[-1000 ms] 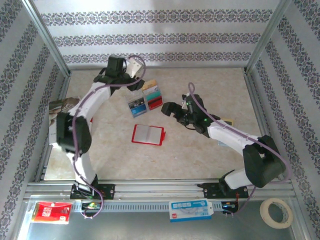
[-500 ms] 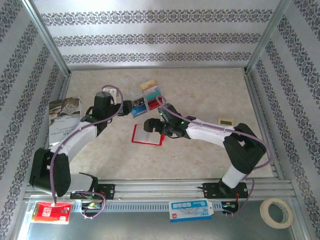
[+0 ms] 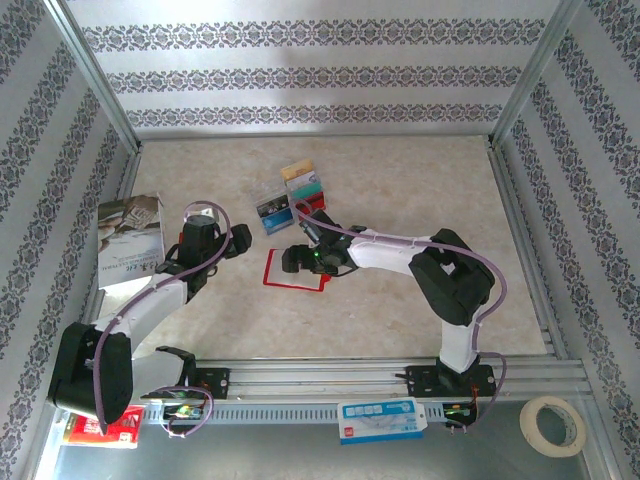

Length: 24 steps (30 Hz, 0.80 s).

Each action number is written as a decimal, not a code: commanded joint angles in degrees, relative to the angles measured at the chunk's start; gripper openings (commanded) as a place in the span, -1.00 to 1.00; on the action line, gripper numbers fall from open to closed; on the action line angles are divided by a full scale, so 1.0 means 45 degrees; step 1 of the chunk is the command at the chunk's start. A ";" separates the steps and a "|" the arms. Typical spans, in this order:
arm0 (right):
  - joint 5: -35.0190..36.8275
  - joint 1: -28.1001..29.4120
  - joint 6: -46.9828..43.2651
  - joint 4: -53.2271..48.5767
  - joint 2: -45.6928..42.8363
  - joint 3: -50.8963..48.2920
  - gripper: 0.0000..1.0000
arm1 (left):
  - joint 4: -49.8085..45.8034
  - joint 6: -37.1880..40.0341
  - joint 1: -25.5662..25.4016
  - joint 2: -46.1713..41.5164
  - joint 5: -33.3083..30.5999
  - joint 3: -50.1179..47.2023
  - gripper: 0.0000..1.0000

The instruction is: Take the credit cards out of the card holder

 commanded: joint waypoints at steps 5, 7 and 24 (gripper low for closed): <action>0.1248 -0.1116 -0.2083 -0.2002 0.0211 0.0236 0.68 | 0.0293 -0.0138 0.0183 0.0348 0.0250 0.0880 0.79; 0.1103 -0.1338 -0.2468 -0.1975 0.0565 0.0474 0.67 | 0.0588 -0.0208 0.0188 0.0469 0.0321 0.0778 0.79; 0.2256 0.0328 -0.2555 -0.2958 -0.0272 0.2498 0.53 | 0.0809 -0.1076 0.0242 0.0647 -0.0907 0.0331 0.81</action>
